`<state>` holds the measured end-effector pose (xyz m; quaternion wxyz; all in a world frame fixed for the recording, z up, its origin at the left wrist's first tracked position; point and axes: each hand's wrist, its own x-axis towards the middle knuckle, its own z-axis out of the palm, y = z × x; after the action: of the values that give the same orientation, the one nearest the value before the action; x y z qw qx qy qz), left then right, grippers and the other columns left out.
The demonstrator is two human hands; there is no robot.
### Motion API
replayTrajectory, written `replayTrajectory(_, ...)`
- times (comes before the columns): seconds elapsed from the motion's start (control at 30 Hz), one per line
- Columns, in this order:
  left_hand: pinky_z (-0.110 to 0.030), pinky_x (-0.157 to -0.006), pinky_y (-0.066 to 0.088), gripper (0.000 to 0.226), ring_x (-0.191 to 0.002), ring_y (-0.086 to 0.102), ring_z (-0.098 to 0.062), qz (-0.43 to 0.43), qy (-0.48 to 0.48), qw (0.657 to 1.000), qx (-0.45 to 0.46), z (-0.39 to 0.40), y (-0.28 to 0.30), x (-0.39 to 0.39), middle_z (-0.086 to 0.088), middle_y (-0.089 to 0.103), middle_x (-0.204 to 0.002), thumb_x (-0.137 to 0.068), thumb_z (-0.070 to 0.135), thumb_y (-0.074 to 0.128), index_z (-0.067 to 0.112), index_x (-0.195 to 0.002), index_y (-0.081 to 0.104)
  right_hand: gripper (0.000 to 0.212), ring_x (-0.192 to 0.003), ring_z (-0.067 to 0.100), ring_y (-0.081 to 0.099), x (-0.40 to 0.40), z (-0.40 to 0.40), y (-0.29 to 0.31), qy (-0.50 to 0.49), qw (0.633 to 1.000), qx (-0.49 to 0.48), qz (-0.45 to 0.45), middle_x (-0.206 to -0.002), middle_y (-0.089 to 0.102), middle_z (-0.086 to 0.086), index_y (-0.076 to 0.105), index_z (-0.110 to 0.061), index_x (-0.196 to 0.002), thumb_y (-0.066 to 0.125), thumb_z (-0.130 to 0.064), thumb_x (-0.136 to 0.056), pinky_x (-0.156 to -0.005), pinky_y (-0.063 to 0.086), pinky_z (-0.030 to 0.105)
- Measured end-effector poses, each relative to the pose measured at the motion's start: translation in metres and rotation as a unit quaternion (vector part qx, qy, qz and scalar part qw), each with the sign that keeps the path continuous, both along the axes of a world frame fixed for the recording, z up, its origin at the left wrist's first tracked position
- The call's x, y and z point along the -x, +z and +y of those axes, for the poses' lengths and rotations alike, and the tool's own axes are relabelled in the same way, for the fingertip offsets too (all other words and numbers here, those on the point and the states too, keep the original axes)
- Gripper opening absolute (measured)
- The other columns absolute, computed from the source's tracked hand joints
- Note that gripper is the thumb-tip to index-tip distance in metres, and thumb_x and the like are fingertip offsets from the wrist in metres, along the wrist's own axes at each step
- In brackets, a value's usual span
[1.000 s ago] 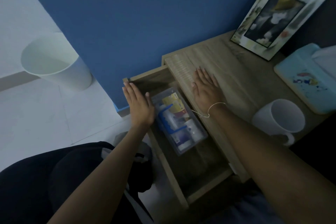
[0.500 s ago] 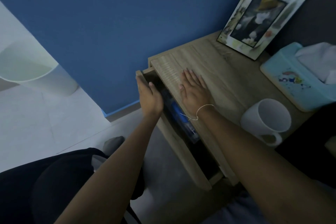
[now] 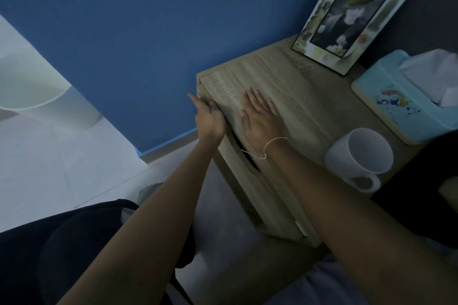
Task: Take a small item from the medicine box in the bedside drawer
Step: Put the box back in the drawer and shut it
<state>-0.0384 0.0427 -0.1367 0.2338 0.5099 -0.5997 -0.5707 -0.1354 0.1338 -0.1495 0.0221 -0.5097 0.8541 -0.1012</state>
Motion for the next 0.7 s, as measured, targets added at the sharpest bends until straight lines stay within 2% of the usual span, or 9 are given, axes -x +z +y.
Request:
replayTrajectory(0.17, -0.033, -0.112, 0.024, 0.066, -0.138, 0.035, -0.028, 0.007, -0.009, 1.0, -0.009, -0.003, -0.002, 0.004, -0.007, 0.032, -0.154, -0.1, 0.02, 0.029, 0.012, -0.148, -0.016, 0.053, -0.149, 0.014, 0.01, -0.001, 0.0, 0.004, 0.002, 1.0, 0.0, 0.002, -0.161, 0.019, 0.003, 0.021, -0.011, -0.151, 0.02, -0.031, -0.102, -0.122, 0.008, 0.04)
replayTrajectory(0.33, -0.034, -0.116, 0.019, 0.067, -0.143, 0.027, -0.027, 0.012, -0.024, 1.0, -0.006, -0.003, -0.002, 0.009, -0.008, 0.027, -0.156, -0.1, 0.019, 0.029, 0.011, -0.148, -0.016, 0.053, -0.149, 0.014, 0.01, -0.002, 0.0, 0.004, -0.002, 1.0, -0.004, 0.004, -0.161, 0.019, 0.002, 0.022, -0.012, -0.151, 0.02, -0.031, -0.102, -0.122, 0.008, 0.04)
replayTrajectory(0.47, -0.034, -0.114, 0.025, 0.066, -0.141, 0.032, -0.03, -0.01, -0.034, 0.999, 0.017, -0.002, -0.005, 0.012, -0.014, 0.028, -0.155, -0.1, 0.021, 0.03, 0.01, -0.149, -0.013, 0.053, -0.149, 0.015, 0.009, -0.002, 0.0, 0.005, -0.001, 1.0, -0.006, 0.002, -0.161, 0.018, 0.003, 0.021, -0.012, -0.151, 0.021, -0.031, -0.102, -0.122, 0.008, 0.04)
replayTrajectory(0.57, -0.037, -0.115, 0.025, 0.063, -0.142, 0.028, -0.034, -0.042, -0.089, 0.992, 0.082, 0.002, -0.009, 0.01, -0.022, 0.021, -0.156, -0.102, 0.024, 0.029, 0.007, -0.149, -0.009, 0.053, -0.149, 0.015, 0.01, -0.002, 0.001, 0.005, 0.001, 1.0, 0.001, 0.001, -0.161, 0.02, 0.004, 0.022, -0.011, -0.151, 0.022, -0.03, -0.102, -0.122, 0.008, 0.041)
replayTrajectory(0.63, -0.036, -0.121, 0.014, 0.06, -0.148, 0.007, -0.032, -0.051, -0.121, 0.978, 0.16, 0.003, -0.011, 0.006, -0.023, 0.002, -0.158, -0.102, 0.022, 0.028, 0.0, -0.148, -0.006, 0.053, -0.149, 0.016, 0.01, -0.002, 0.0, 0.006, -0.001, 1.0, 0.004, -0.01, -0.161, 0.02, 0.005, 0.022, -0.009, -0.151, 0.023, -0.029, -0.102, -0.122, 0.007, 0.041)
replayTrajectory(0.7, -0.036, -0.122, 0.006, 0.057, -0.148, -0.005, -0.031, -0.098, -0.149, 0.947, 0.269, -0.001, -0.013, 0.002, -0.022, -0.006, -0.158, -0.103, 0.02, 0.026, -0.003, -0.147, -0.001, 0.054, -0.15, 0.017, 0.008, -0.002, -0.001, 0.007, -0.006, 1.0, 0.0, -0.022, -0.161, 0.017, 0.007, 0.02, -0.007, -0.151, 0.023, -0.028, -0.102, -0.122, 0.006, 0.04)
